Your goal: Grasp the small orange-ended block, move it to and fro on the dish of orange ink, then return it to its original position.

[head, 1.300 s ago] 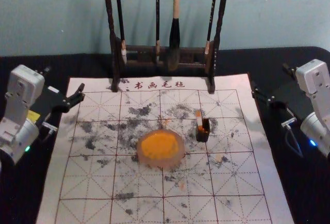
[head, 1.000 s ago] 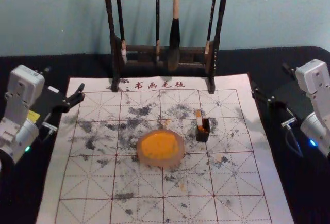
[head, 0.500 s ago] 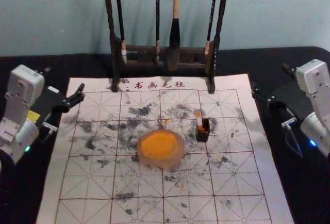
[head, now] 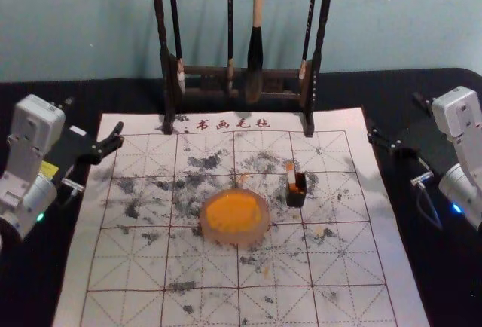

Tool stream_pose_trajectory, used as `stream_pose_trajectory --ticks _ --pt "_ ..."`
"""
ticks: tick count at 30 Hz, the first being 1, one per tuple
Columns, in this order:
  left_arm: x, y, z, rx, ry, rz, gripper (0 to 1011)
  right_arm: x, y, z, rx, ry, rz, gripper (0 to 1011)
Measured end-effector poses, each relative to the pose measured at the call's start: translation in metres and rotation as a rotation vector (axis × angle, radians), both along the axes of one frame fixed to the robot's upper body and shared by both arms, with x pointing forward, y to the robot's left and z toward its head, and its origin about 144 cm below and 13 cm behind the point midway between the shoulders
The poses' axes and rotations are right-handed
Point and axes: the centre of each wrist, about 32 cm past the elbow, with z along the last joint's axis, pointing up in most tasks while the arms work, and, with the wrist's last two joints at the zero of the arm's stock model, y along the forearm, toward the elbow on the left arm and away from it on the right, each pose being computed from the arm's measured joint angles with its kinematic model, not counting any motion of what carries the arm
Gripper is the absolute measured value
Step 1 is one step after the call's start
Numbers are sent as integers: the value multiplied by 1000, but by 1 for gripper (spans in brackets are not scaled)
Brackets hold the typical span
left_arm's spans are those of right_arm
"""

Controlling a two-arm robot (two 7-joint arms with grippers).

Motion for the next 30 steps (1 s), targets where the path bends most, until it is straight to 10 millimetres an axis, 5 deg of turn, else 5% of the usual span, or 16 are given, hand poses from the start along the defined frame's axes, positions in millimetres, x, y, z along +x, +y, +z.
stream_pose_trajectory --ticks 21,30 --pt "0 0 0 0 0 0 1001 -1 0 0 1 0 1 1002" --pt "0 0 0 0 0 0 1001 -28 12 -1 17 28 73 1002"
